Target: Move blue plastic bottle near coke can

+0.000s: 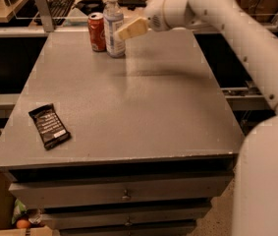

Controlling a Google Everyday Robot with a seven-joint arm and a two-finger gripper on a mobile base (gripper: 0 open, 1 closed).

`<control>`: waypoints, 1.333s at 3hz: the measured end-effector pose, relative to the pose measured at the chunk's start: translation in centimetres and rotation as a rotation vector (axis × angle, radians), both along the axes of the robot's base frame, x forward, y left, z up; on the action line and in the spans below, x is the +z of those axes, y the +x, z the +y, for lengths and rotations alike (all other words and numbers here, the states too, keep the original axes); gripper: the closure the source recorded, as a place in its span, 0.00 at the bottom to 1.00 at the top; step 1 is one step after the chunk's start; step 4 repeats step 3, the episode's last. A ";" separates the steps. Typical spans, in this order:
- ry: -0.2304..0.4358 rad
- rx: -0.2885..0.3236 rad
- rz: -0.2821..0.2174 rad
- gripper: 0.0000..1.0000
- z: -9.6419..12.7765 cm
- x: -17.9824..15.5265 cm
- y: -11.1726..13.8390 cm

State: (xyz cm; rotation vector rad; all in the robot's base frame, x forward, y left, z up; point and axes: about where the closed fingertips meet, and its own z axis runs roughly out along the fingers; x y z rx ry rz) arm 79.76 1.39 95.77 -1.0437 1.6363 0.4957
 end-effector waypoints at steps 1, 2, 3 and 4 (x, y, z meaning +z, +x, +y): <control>-0.027 -0.065 -0.064 0.00 -7.9 3.2 -3.4; -0.087 -0.126 -0.129 0.00 -16.9 7.2 -8.6; -0.097 -0.141 -0.130 0.00 -18.7 7.4 -9.4; -0.097 -0.141 -0.130 0.00 -18.7 7.4 -9.4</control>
Offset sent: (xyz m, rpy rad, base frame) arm -0.1556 -0.2938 0.1281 -0.1675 -0.2098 -0.2160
